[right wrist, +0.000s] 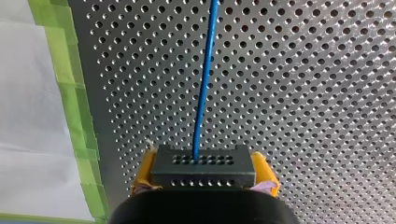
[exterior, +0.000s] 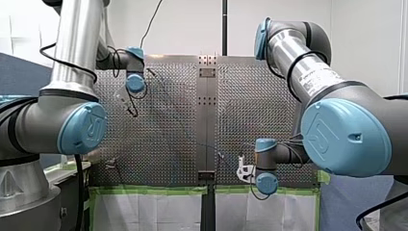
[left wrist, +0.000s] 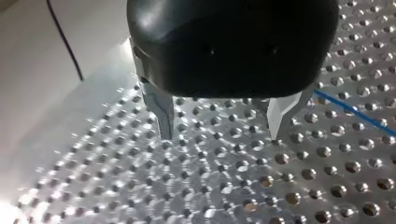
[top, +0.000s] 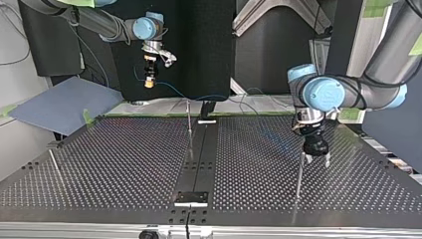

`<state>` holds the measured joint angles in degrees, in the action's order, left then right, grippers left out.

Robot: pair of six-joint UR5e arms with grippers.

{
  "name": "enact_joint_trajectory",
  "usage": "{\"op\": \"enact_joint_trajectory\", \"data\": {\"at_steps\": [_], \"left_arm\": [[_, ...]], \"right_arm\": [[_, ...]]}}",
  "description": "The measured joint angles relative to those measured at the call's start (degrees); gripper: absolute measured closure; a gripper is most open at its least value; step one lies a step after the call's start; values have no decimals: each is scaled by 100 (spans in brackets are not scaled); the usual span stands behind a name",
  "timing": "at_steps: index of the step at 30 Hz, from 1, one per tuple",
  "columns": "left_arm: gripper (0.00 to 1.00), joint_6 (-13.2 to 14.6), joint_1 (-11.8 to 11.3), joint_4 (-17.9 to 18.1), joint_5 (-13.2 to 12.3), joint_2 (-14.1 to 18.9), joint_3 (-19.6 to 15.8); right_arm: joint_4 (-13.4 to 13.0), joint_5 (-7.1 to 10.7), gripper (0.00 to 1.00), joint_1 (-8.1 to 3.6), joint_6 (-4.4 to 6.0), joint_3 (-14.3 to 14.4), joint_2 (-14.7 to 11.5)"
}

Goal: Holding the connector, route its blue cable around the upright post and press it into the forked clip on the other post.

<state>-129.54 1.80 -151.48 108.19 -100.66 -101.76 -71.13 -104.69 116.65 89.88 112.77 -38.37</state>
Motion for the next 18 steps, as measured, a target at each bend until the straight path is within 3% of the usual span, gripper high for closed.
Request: {"op": "enact_joint_trajectory", "data": {"at_steps": [13,18], "left_arm": [[0,393,47,-362,640,657,-631],[0,634,53,-602,879,908,-719]], "right_arm": [[94,0,100,-53,-4,-4,0],[113,6,100,-57,1,-12,1]]}}
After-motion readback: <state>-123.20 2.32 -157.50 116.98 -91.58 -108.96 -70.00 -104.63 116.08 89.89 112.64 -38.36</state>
